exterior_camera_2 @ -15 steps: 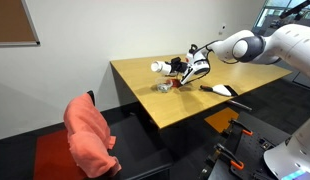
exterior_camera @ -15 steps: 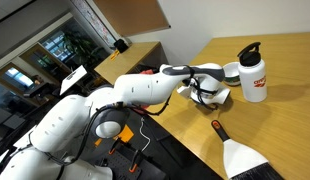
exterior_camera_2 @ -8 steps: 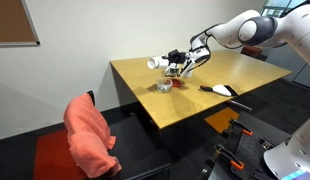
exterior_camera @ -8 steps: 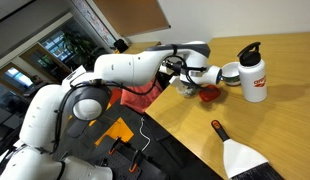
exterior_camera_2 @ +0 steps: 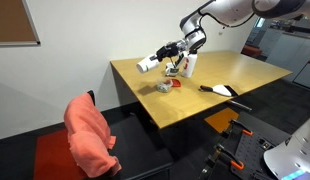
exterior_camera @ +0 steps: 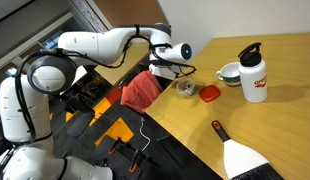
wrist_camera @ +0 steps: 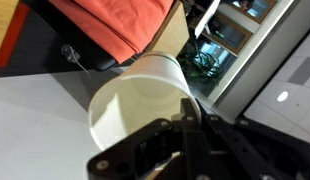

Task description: Move the candies from the white cup to the bowl and close it

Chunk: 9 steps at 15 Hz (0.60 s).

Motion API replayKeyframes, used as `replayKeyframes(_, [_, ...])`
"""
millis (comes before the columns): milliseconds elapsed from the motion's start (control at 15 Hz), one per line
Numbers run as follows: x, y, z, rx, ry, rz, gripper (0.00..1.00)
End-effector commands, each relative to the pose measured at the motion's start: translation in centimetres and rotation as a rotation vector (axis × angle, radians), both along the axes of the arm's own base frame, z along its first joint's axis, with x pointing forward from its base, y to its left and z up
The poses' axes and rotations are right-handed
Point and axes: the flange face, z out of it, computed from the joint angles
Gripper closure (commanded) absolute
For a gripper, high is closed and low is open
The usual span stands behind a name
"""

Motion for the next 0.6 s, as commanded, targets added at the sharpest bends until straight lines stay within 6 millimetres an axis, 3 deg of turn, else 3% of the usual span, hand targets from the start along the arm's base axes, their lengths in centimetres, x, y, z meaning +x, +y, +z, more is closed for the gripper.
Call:
replayKeyframes(0, [-2.5,3.8,1.7,-0.198,-0.014,-0.021,0.99])
replayKeyframes(267, [-4.4,6.7,2.0,-0.412,-0.008,-0.077,0.99])
replayKeyframes(533, [-6.7,8.2,2.2,-0.634,0.026,-0.144,0.99])
